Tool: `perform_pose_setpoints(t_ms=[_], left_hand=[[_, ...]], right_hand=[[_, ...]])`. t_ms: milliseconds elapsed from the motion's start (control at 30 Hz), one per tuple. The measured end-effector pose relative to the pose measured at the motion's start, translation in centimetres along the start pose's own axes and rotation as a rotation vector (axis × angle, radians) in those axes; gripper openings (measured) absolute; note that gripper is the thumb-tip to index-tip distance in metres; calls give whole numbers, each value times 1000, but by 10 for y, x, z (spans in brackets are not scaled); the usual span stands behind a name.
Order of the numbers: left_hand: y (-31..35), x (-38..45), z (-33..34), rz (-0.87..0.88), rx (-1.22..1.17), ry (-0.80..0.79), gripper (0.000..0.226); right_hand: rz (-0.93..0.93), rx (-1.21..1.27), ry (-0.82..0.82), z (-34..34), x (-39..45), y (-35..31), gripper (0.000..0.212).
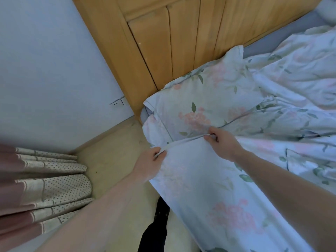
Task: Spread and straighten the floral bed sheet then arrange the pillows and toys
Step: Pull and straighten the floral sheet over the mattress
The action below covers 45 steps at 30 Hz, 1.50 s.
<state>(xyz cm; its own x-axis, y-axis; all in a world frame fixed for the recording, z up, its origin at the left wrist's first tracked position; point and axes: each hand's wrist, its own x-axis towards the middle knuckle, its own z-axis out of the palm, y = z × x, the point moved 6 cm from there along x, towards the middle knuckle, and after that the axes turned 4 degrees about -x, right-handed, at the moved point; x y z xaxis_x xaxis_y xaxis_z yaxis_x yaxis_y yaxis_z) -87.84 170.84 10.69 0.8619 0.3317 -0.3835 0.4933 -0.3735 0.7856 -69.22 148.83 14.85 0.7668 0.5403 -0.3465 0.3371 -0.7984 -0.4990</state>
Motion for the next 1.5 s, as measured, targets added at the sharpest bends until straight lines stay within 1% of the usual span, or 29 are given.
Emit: perform_pose_setpoints(t_ms=[67,167,200,300,400,433,500,567,733,833,933,1000,1067,1133,1200,1233,1267,1333,1367,1433,1500], left_hand=[[-31,23,-10,-8,24,49,46],[-70,45,-29,-25,43,115,44],[-73,46,-40,-23,64,139,43],[-106,56,-74,-16,101,263,44],[-140,49,-108,-38,138,349,49],[-153,47,-117,-46,176,354,51],[-177,47,-121,-67,249,303,55],[-198,54,-113,-105,294,230,56],[-224,78,-82,-88,326,202,50],[-243,82,-67,-149,324,217,50],[-258,83,-58,-163,312,232,49],[-257,82,-58,-126,315,239,48],[-254,81,-59,-103,330,240,47],[-250,80,-62,-80,355,240,45],[-246,79,-66,-60,363,259,44],[-244,79,-67,-51,370,263,45],[-244,79,-68,-51,368,267,45],[-247,79,-67,-64,361,268,45],[-249,80,-67,-76,360,270,45],[-253,81,-70,-91,355,289,44],[-252,83,-71,-96,363,309,42]], right_hand=[[-37,18,26,18,27,-11,36],[-88,18,22,41,62,-34,35],[-110,18,22,42,66,-45,33],[-220,39,14,70,92,-80,26],[-340,43,-20,101,106,-120,28],[-372,41,-45,116,111,-130,26],[-389,18,-85,144,121,-137,21],[-334,18,-107,168,132,-127,17],[-250,26,-113,210,148,-90,6],[-192,44,-97,231,137,-62,21],[-127,25,-11,248,111,-22,36],[-75,-7,11,251,91,5,42],[-29,22,40,245,85,27,45],[14,21,101,230,95,40,47],[54,-59,146,211,114,48,47],[74,-116,131,204,123,51,44],[81,-176,84,198,133,52,39],[58,-242,-24,191,148,52,24],[29,-220,-50,188,154,49,19],[-49,-153,17,172,167,35,31],[-110,-76,128,154,175,21,36]])
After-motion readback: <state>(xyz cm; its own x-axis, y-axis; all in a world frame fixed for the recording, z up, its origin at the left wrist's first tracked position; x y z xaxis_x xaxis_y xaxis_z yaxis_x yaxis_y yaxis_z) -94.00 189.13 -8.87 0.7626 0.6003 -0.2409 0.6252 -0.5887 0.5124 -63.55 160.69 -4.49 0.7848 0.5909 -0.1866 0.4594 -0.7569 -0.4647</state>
